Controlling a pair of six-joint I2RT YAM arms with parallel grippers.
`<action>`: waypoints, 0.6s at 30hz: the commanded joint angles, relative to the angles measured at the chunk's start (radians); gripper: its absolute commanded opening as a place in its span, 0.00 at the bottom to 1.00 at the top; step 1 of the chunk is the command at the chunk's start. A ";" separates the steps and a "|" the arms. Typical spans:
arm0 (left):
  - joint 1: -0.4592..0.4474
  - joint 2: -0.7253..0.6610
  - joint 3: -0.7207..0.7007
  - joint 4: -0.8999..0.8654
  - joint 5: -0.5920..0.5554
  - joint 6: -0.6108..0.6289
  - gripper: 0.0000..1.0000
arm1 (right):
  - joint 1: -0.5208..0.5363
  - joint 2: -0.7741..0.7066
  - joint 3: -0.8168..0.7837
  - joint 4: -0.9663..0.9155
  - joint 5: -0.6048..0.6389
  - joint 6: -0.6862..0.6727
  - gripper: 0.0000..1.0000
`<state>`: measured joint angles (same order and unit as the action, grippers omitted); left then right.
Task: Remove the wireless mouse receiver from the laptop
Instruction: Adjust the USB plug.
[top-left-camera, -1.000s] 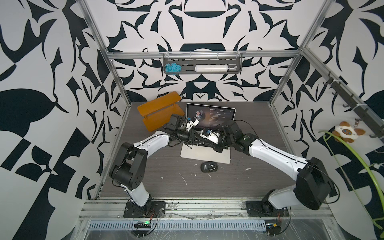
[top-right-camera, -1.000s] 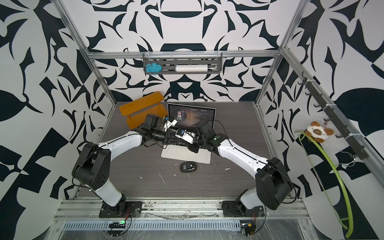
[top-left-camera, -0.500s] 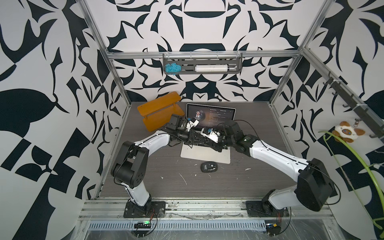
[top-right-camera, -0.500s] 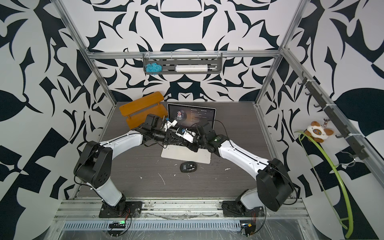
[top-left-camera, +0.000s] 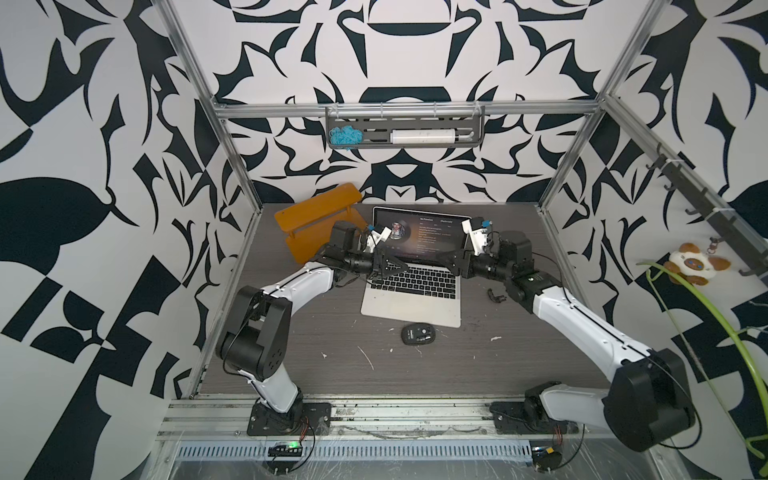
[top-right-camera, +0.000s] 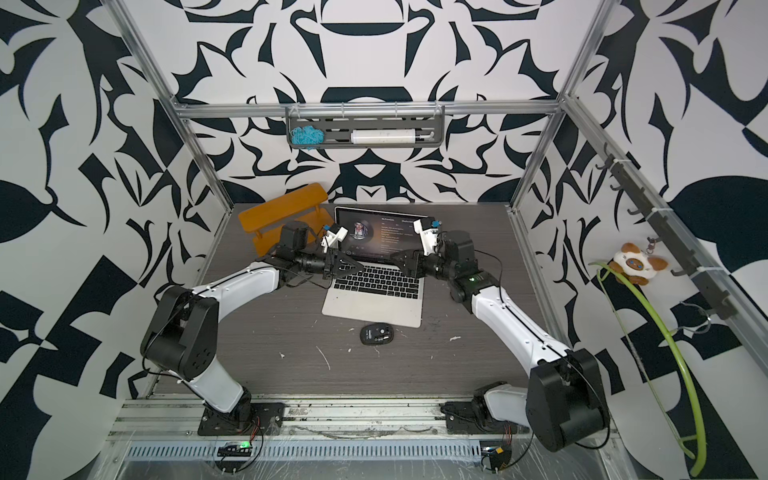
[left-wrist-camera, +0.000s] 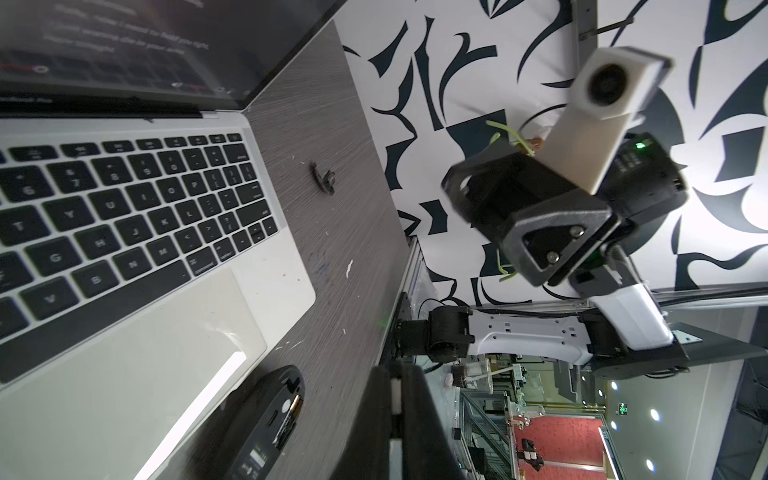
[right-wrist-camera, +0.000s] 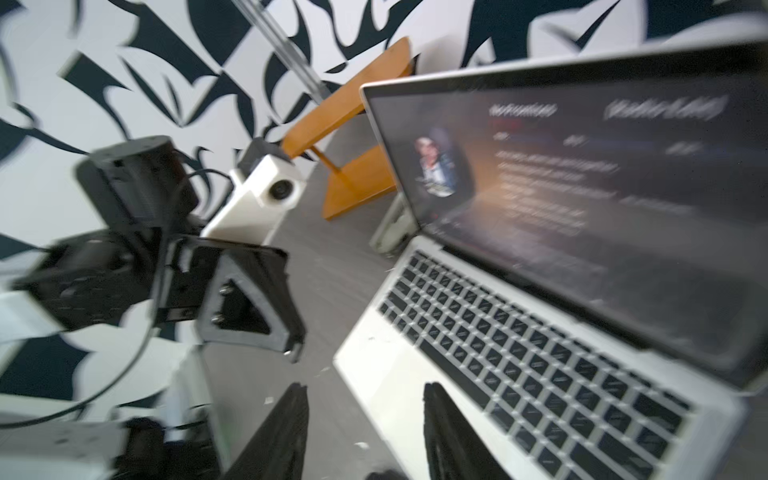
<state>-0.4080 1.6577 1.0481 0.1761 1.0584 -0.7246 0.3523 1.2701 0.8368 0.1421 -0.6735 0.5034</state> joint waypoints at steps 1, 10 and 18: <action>-0.001 -0.054 -0.029 0.157 0.042 -0.110 0.00 | 0.010 -0.021 -0.064 0.299 -0.233 0.330 0.49; -0.041 -0.087 -0.039 0.250 0.051 -0.208 0.00 | 0.112 0.069 -0.029 0.412 -0.268 0.437 0.50; -0.046 -0.103 -0.045 0.244 0.066 -0.211 0.00 | 0.129 0.104 -0.004 0.463 -0.267 0.466 0.37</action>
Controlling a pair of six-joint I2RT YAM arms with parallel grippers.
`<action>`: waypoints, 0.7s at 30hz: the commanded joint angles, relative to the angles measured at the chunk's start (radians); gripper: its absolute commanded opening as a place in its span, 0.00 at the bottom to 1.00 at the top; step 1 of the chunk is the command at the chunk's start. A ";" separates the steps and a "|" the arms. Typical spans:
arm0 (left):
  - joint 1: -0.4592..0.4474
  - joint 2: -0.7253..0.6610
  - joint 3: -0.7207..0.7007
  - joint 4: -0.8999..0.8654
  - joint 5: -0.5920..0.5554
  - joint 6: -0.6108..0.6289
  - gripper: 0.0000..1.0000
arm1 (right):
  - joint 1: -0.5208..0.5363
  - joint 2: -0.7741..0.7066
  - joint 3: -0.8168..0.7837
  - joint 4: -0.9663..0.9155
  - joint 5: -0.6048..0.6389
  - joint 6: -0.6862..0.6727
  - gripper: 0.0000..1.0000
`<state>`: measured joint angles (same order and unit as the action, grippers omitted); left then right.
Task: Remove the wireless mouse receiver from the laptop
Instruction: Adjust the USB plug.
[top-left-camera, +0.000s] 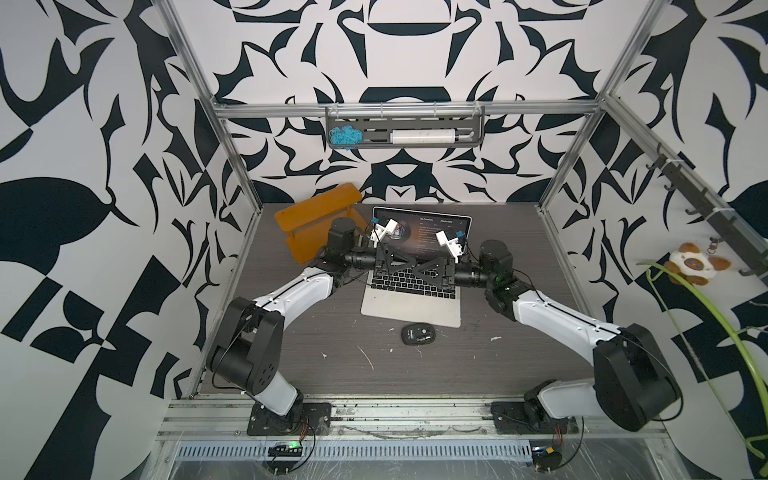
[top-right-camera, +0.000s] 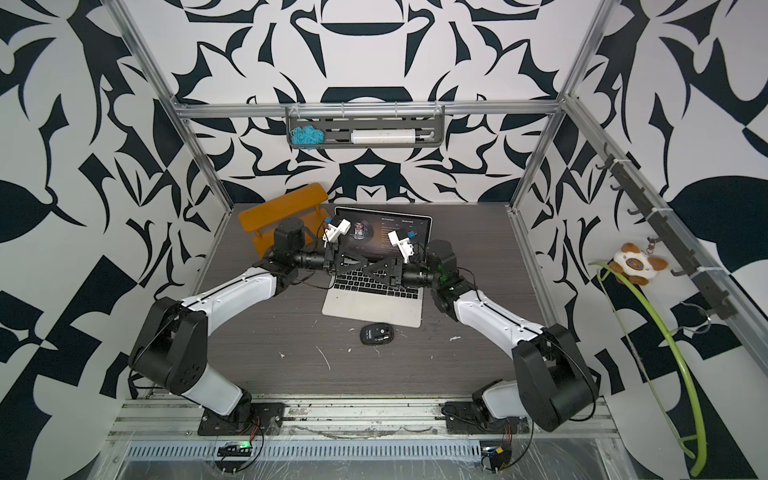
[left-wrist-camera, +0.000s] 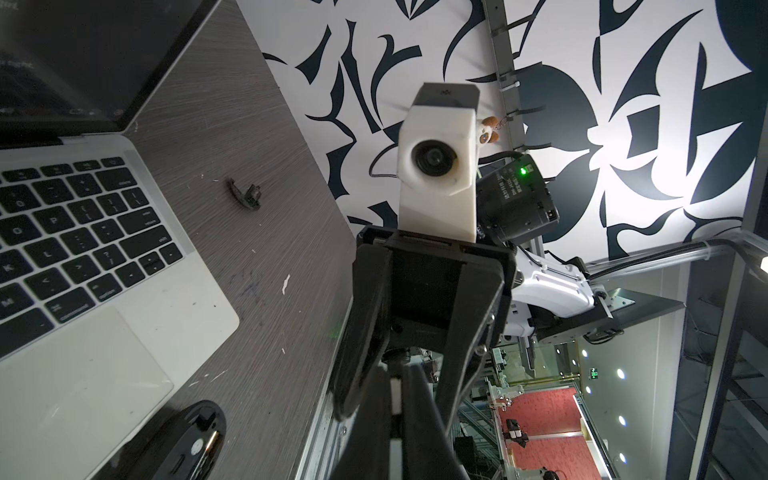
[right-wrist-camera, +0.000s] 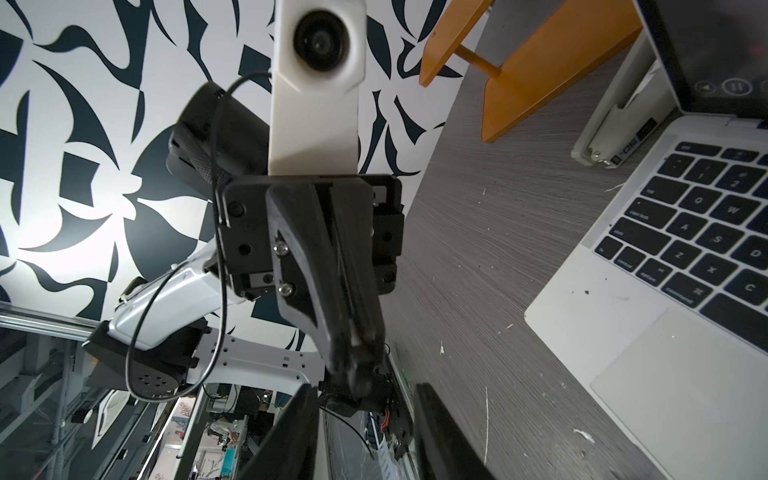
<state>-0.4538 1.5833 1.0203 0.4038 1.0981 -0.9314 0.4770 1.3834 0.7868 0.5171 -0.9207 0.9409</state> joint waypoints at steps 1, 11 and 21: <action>0.000 -0.030 -0.018 0.014 0.028 -0.005 0.00 | 0.003 -0.009 0.046 0.089 -0.018 0.027 0.36; 0.001 -0.033 -0.017 0.003 0.037 0.002 0.00 | 0.003 -0.019 0.054 0.092 -0.010 0.029 0.23; 0.001 -0.043 -0.023 -0.028 0.046 0.023 0.00 | -0.001 -0.021 0.057 0.092 0.001 0.025 0.19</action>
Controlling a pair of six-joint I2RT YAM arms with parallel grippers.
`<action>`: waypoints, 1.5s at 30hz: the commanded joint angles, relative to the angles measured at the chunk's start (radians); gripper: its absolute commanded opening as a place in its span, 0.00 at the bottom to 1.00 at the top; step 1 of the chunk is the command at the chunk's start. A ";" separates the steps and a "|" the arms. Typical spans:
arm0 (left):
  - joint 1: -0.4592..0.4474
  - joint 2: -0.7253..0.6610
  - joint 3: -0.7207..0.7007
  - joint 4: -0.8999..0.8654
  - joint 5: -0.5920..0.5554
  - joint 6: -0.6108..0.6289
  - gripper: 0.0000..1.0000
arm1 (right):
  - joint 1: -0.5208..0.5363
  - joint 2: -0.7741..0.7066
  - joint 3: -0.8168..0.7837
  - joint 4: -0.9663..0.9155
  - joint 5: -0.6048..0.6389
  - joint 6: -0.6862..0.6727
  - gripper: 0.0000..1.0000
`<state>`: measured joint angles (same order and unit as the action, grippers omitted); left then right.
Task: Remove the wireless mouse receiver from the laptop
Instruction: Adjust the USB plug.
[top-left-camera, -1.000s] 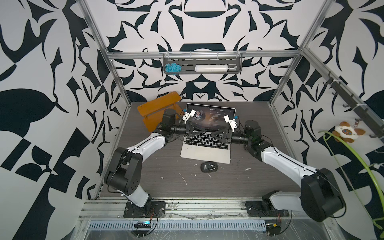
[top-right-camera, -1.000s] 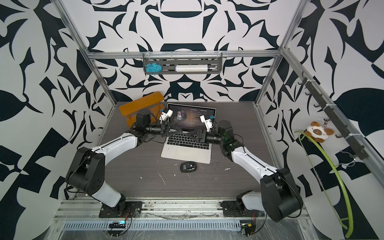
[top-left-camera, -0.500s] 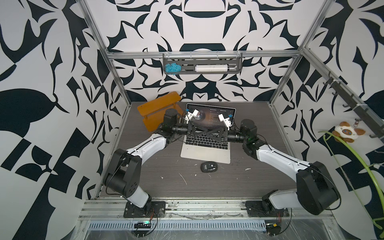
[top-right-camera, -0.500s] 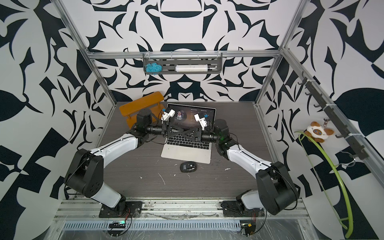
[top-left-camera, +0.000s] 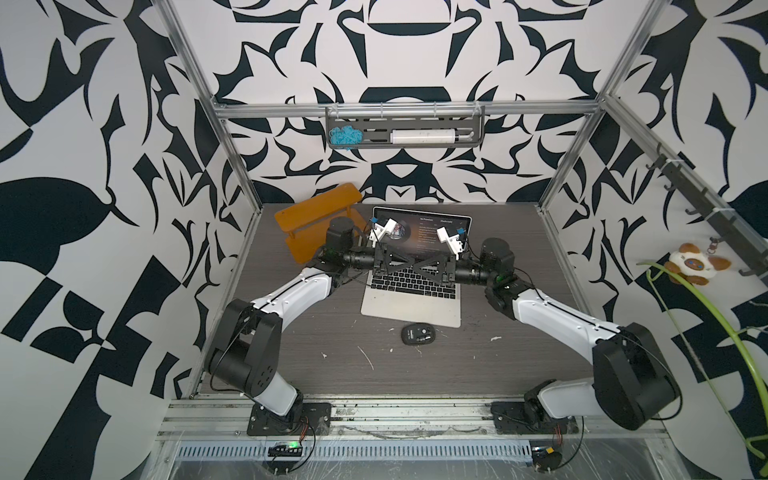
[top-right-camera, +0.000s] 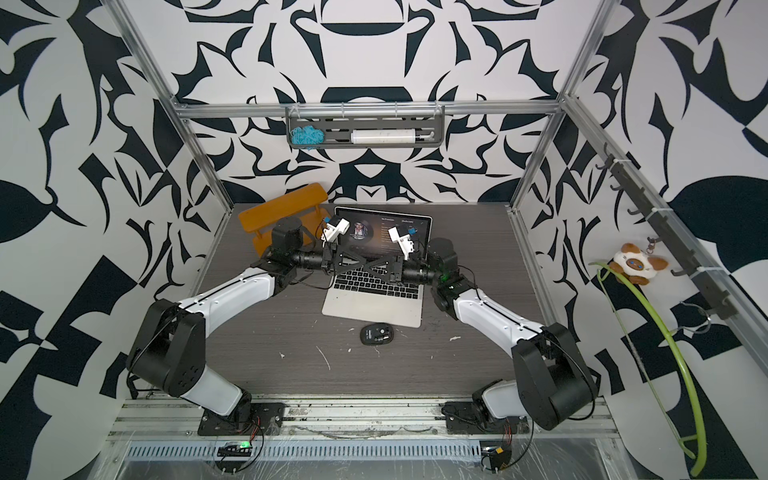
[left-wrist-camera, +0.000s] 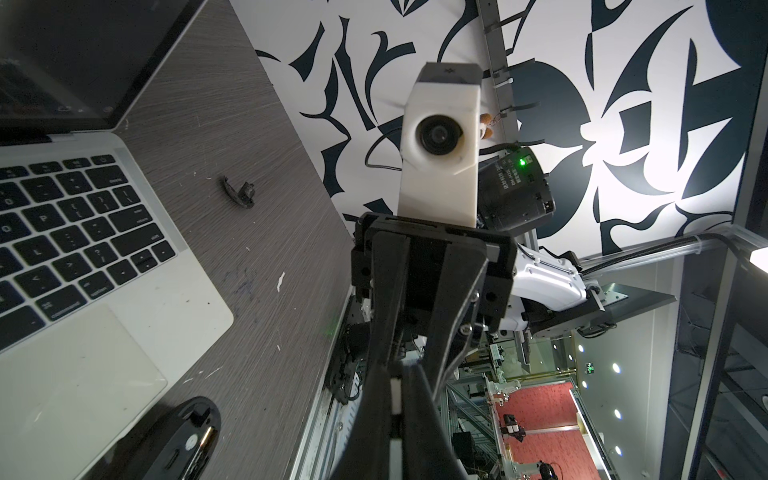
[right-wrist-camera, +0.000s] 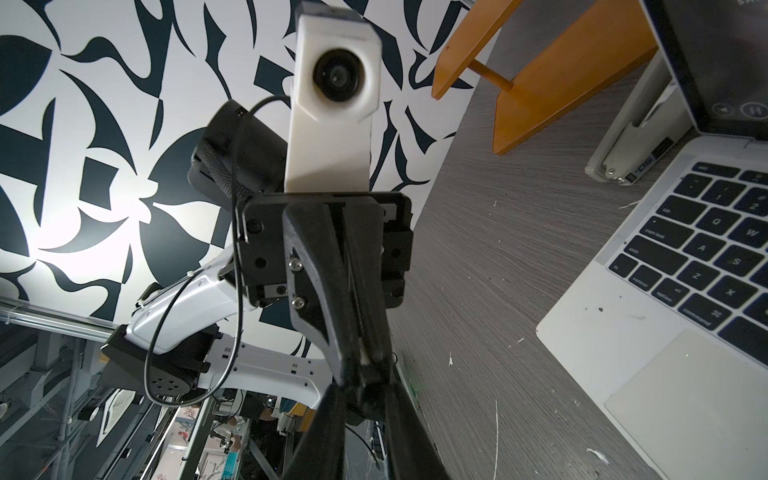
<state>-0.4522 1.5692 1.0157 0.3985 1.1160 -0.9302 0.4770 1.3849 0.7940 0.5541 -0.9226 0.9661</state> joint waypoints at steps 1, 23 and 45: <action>0.000 -0.028 -0.019 -0.023 0.030 0.022 0.00 | -0.001 -0.023 0.050 0.055 0.005 0.000 0.18; 0.004 -0.041 -0.015 -0.082 0.009 0.045 0.21 | 0.000 -0.043 0.034 0.040 0.028 -0.014 0.00; 0.017 -0.032 -0.024 -0.041 0.036 0.040 0.00 | -0.005 -0.043 0.028 0.049 0.026 -0.005 0.31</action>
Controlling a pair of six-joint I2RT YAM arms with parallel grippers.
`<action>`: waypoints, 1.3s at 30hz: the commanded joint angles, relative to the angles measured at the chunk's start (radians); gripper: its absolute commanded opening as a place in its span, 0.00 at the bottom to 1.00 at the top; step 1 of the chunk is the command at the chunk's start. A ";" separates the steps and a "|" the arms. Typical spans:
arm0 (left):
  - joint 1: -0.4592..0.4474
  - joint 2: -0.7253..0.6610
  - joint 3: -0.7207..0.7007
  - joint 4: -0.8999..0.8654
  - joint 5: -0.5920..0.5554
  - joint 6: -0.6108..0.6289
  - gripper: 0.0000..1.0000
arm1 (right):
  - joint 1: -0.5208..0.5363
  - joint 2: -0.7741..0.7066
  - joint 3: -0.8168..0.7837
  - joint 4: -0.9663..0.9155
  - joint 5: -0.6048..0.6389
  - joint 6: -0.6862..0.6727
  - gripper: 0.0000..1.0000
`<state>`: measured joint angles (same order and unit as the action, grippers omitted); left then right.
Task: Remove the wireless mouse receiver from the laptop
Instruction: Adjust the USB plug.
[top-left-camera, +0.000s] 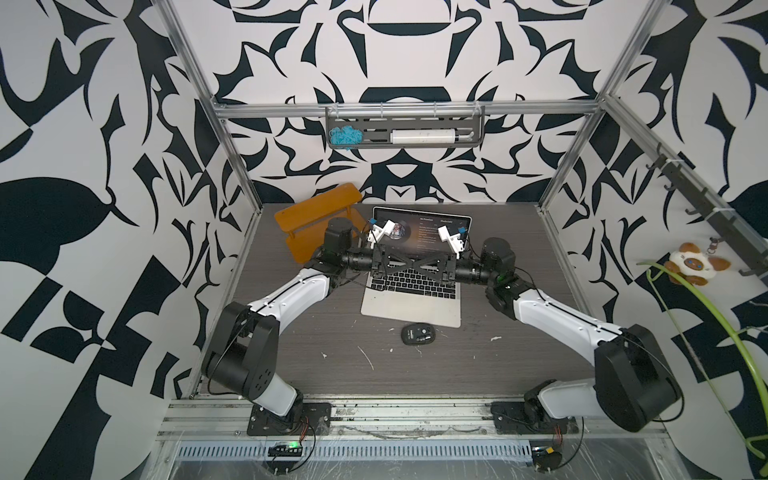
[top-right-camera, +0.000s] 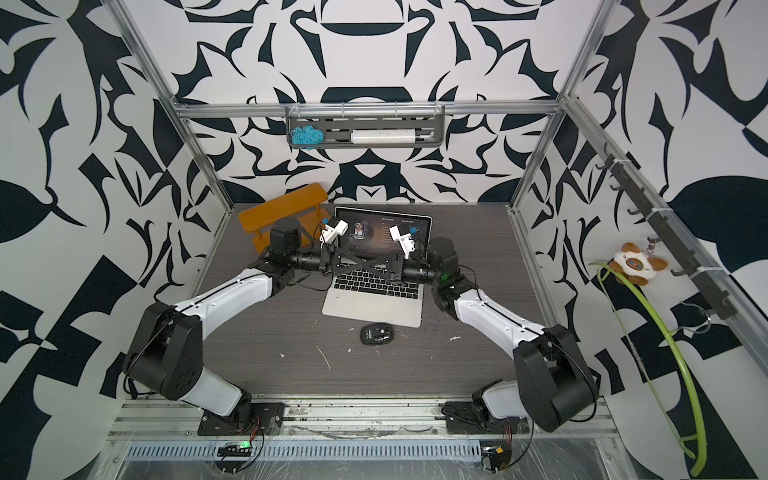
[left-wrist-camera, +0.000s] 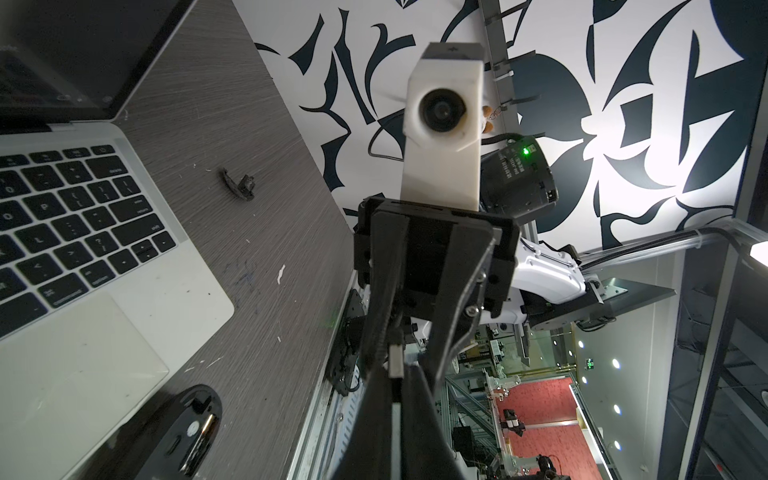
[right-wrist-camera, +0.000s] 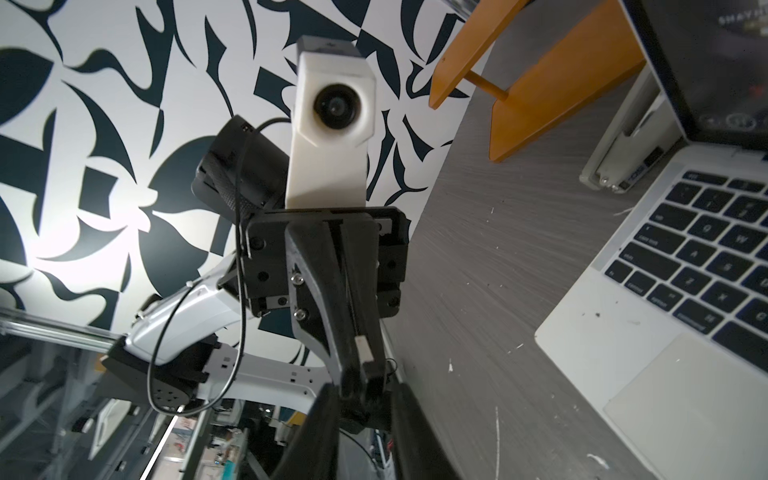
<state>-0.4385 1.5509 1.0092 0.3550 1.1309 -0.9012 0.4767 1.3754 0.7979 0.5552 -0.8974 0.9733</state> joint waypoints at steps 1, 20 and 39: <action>0.003 -0.015 -0.017 0.001 0.020 0.010 0.00 | -0.007 -0.033 0.025 0.047 0.003 -0.012 0.32; 0.004 -0.022 -0.011 -0.017 0.030 0.021 0.00 | -0.011 -0.009 0.057 0.058 -0.008 0.008 0.25; 0.004 -0.011 -0.014 -0.022 0.036 0.028 0.00 | 0.004 0.032 0.055 0.075 -0.017 0.024 0.06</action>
<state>-0.4347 1.5509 1.0092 0.3382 1.1458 -0.8894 0.4721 1.4097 0.8162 0.5800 -0.9028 1.0023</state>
